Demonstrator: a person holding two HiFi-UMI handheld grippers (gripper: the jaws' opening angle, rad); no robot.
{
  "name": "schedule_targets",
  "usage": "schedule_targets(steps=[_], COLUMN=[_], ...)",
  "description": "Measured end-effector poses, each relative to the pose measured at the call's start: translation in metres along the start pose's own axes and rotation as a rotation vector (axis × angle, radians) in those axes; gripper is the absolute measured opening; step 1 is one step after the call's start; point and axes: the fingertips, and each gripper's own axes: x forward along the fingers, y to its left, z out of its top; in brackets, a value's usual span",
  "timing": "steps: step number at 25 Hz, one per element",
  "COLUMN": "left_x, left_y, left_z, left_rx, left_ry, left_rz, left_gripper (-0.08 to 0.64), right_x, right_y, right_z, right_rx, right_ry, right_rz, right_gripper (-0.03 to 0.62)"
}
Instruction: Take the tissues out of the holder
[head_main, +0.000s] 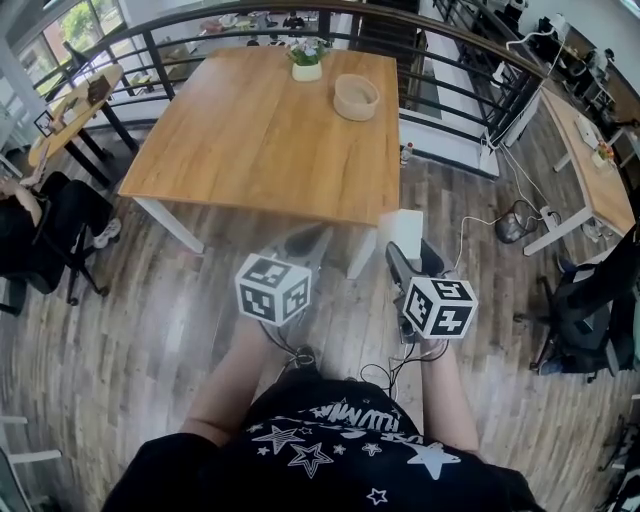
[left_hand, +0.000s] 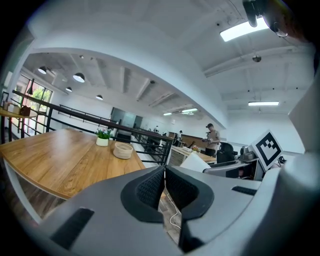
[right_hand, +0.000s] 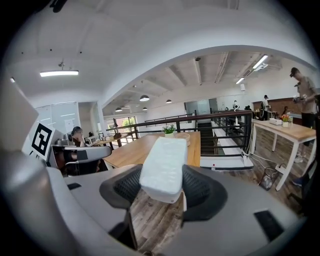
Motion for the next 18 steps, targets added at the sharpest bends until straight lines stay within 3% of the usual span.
schedule_targets(steps=[18], left_x=[-0.031], left_y=[-0.109], left_z=[-0.031], left_rx=[0.010], left_ry=[-0.020], left_rz=[0.102], left_gripper=[0.017], right_x=[-0.091], right_y=[-0.033], right_z=[-0.034], right_rx=[-0.026], right_ry=[-0.006], right_rz=[0.104], right_gripper=[0.253])
